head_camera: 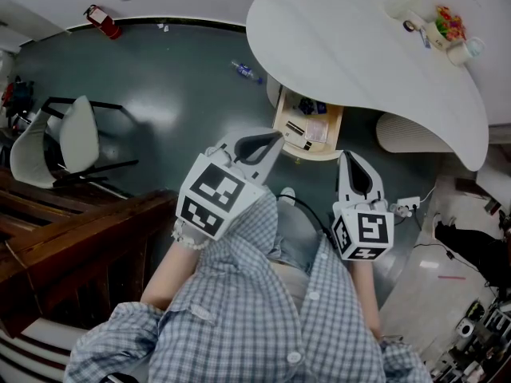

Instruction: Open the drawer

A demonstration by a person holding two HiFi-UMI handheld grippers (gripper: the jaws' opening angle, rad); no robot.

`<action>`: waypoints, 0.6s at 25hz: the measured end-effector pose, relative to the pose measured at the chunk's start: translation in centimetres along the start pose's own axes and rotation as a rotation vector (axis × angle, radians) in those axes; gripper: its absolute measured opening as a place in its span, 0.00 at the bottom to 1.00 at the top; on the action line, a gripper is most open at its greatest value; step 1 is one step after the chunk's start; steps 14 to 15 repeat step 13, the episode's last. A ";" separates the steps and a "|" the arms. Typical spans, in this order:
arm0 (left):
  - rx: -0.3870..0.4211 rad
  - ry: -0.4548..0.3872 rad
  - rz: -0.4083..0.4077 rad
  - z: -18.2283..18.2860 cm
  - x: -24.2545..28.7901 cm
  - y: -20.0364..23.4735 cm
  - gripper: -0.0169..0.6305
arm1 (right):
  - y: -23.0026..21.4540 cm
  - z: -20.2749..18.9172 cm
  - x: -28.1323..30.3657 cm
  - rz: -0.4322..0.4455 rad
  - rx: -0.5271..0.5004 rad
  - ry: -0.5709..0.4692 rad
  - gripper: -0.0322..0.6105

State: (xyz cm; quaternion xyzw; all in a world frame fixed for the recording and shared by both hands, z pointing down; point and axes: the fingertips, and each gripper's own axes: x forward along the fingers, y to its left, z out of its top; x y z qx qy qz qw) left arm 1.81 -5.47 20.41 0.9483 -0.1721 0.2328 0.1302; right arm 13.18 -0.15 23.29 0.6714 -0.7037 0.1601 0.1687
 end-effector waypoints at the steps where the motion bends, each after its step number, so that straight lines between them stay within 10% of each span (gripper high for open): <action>1: 0.000 -0.002 0.002 0.1 0.0 0.0 0.03 | 0.0 0.0 0.0 0.001 -0.003 0.002 0.06; 15: -0.002 -0.003 0.012 -0.3 -0.2 0.1 0.03 | 0.4 -0.6 0.3 0.015 -0.021 0.021 0.06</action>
